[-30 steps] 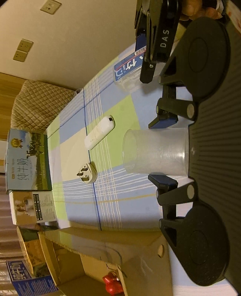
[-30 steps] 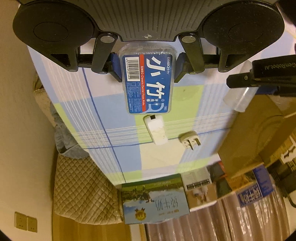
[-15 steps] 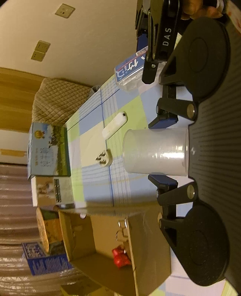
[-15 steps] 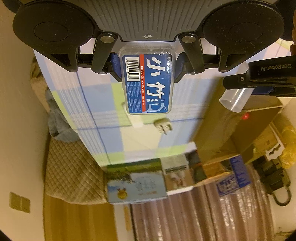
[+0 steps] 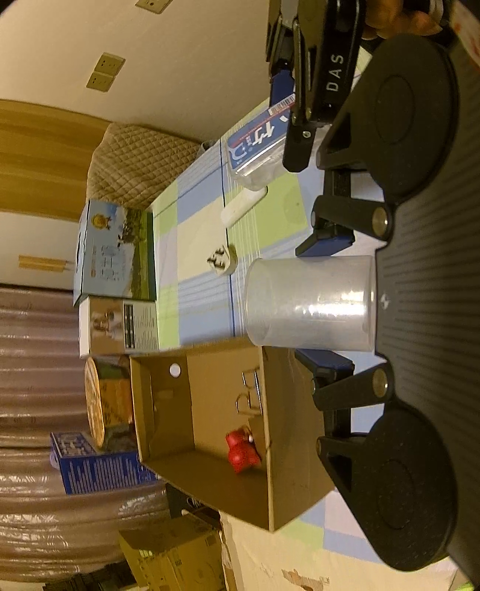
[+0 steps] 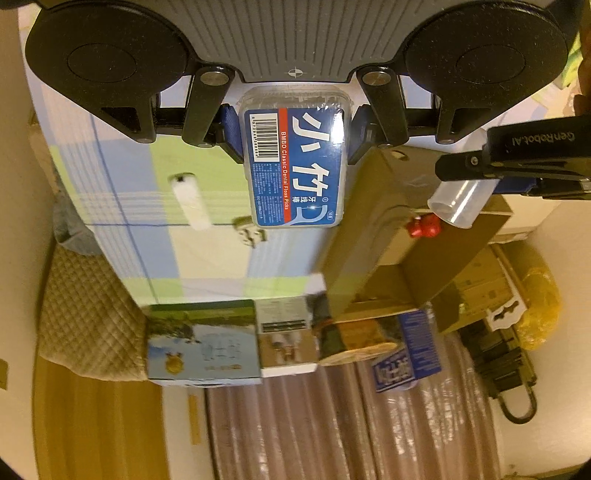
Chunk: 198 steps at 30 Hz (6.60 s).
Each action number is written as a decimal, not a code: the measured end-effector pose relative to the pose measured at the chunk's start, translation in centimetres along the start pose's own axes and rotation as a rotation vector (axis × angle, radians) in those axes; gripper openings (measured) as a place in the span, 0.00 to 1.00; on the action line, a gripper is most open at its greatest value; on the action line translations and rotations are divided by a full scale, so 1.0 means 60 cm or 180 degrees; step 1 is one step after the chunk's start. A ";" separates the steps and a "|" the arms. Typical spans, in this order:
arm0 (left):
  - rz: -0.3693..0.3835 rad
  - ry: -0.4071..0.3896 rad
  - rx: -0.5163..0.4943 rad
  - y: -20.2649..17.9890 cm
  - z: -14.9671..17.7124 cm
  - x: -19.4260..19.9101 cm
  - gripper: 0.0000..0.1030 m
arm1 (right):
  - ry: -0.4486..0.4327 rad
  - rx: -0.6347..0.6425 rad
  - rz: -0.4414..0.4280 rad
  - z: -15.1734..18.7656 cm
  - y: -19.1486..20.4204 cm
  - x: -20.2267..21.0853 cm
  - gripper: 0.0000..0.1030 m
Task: Organize rigid objects
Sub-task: 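Carry the clear cup and blue floss box to the cardboard box with both tools, then lower the clear cup into the box and open the left tool, then lower the blue floss box into the box and open the right tool, then lift both tools from the box and move toward the white plug and remote, then grasp the white remote with the right tool while the left tool approaches the white plug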
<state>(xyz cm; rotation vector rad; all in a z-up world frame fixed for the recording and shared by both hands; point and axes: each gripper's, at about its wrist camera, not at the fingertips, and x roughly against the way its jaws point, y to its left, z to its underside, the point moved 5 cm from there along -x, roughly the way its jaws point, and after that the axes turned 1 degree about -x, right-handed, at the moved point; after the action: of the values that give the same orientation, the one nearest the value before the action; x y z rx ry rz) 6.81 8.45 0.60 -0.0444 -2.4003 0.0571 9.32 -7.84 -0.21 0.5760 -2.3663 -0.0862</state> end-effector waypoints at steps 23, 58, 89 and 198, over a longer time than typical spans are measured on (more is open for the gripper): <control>-0.0162 -0.0045 0.0181 0.125 -0.013 0.003 0.45 | 0.0049 0.0340 -0.0284 -0.053 0.121 -0.080 0.52; -0.0409 0.0198 -0.0075 0.296 -0.108 -0.151 0.45 | 0.0268 0.0452 -0.0428 -0.136 0.210 -0.284 0.52; -0.0501 0.0158 -0.0109 0.306 -0.114 -0.160 0.53 | 0.0280 0.0345 -0.0426 -0.138 0.201 -0.296 0.52; 0.0235 0.0039 -0.0337 -0.124 -0.015 -0.089 0.99 | -0.0047 -0.0710 0.0589 0.047 -0.208 0.057 0.76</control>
<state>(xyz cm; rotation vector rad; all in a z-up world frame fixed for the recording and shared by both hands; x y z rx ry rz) 11.25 0.79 -1.93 -0.1824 -2.3873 -0.0359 10.02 -20.79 -2.94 0.2494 -2.3717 -0.2674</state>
